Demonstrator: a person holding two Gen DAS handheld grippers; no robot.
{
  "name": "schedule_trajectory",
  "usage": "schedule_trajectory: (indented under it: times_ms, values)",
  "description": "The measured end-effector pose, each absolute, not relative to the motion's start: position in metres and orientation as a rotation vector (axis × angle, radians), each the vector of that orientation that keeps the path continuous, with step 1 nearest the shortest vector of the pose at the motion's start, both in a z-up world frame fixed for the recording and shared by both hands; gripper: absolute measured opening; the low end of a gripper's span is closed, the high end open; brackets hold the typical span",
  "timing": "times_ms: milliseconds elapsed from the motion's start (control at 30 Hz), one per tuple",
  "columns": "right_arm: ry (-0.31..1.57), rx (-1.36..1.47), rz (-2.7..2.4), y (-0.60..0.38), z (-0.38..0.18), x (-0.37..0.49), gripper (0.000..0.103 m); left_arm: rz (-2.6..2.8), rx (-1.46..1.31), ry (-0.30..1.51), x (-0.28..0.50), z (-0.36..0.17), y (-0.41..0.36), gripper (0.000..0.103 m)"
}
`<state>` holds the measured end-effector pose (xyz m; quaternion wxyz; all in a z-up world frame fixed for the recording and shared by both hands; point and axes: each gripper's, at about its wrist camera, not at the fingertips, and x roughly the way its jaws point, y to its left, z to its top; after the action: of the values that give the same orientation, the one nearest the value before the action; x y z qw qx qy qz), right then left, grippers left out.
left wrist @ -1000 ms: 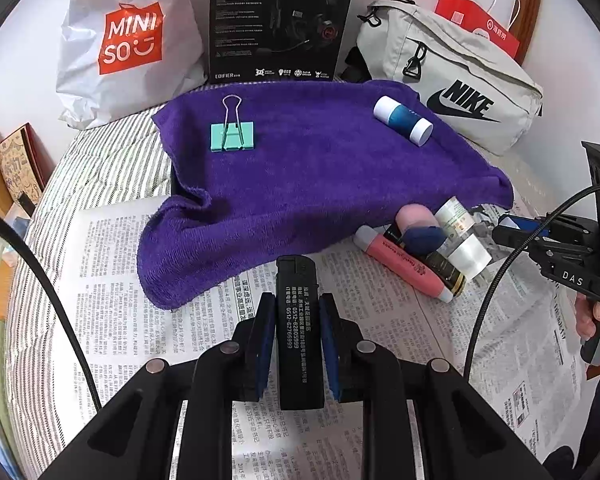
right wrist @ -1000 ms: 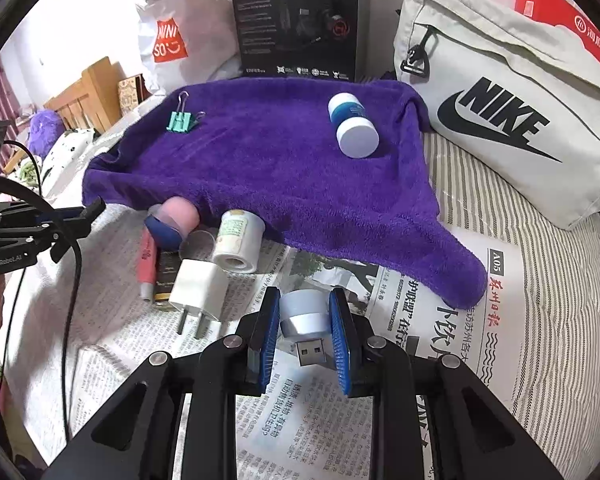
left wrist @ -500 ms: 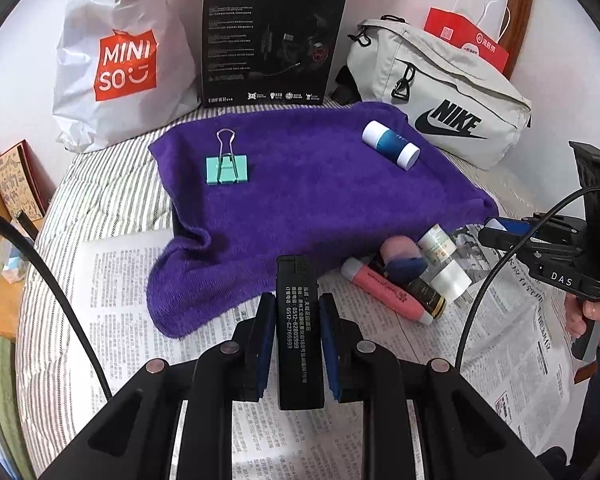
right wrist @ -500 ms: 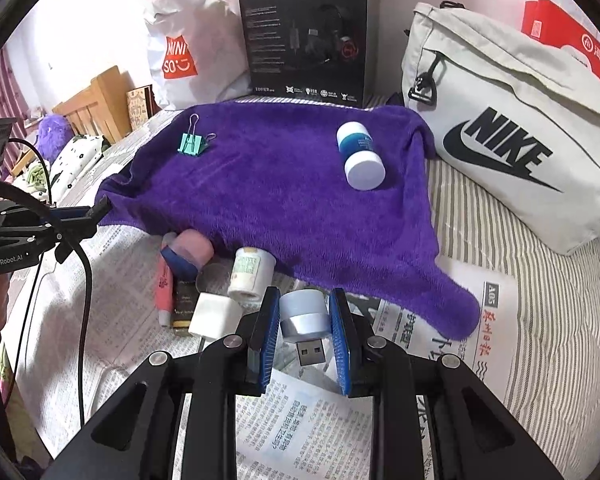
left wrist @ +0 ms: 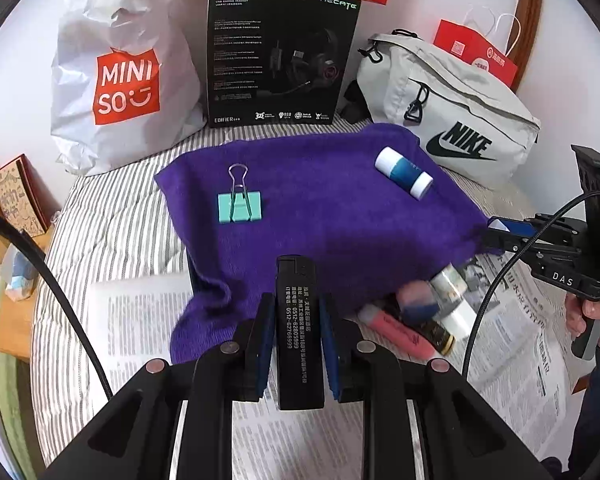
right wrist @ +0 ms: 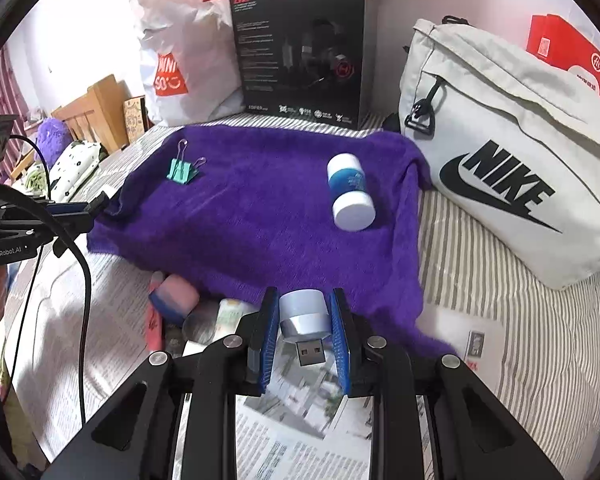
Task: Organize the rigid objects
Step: 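Place the black cylinder beside the binder clip while the right tool sets the USB light by the Vaseline tube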
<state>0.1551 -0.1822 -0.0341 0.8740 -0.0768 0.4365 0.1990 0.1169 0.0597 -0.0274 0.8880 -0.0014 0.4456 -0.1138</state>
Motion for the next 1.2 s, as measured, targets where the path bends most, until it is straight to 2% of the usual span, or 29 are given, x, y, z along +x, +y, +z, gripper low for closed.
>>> schedule_trajectory:
  times_ms: [667, 1200]
  values:
    - [0.978, -0.206, 0.364, -0.175, -0.068, 0.238, 0.025, -0.230, -0.020, 0.979, 0.185, -0.050, 0.074, 0.021]
    - [0.982, -0.235, 0.365, -0.166, -0.084, 0.255, 0.025, -0.168, -0.003, 1.048, 0.221, -0.080, 0.087, 0.021]
